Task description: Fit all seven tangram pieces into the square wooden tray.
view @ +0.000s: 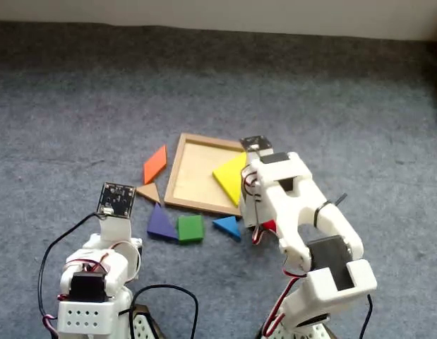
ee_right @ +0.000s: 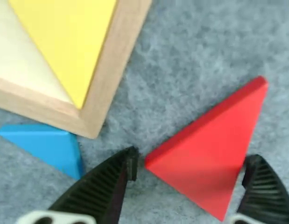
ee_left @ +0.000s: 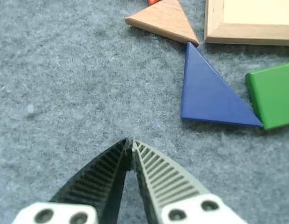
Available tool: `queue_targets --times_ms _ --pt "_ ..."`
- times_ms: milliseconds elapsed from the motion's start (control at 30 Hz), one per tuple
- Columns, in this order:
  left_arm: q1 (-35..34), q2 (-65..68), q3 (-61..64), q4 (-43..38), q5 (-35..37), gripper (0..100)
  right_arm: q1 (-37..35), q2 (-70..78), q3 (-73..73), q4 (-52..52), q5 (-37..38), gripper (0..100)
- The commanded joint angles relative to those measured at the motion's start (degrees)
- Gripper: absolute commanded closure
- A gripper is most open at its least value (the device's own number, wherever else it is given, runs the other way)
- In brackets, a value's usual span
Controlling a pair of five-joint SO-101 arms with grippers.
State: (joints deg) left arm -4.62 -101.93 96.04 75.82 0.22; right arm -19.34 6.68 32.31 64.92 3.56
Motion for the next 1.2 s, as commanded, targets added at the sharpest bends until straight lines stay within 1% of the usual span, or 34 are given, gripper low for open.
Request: queue_targets --times_ms 0,100,233,367,433,900,1033,1167 --pt "-0.7 -1.7 1.1 0.2 0.4 99 2.4 0.3 -1.7 0.2 -0.2 65.2" --pt "-0.7 -1.7 1.1 0.2 0.4 99 3.9 0.3 -1.8 0.2 0.6 65.2" --pt "-0.7 -1.7 1.1 0.2 0.4 99 4.1 0.3 -1.7 0.3 1.9 65.6" --pt "-0.7 -1.7 1.1 0.2 0.4 99 4.1 0.3 -1.8 0.2 2.1 72.1" --pt "-0.7 -1.7 1.1 0.2 0.4 99 4.1 0.3 -1.8 0.1 2.1 73.6" --pt "-0.7 -1.7 1.1 0.2 0.4 99 4.2 -0.1 -1.8 0.1 2.2 73.9" --pt "-0.7 -1.7 1.1 0.2 0.4 99 4.2 -5.4 -1.5 0.1 6.3 73.9" --pt "-0.7 -1.7 1.1 0.2 0.4 99 4.0 -13.5 0.6 0.2 7.4 73.9"
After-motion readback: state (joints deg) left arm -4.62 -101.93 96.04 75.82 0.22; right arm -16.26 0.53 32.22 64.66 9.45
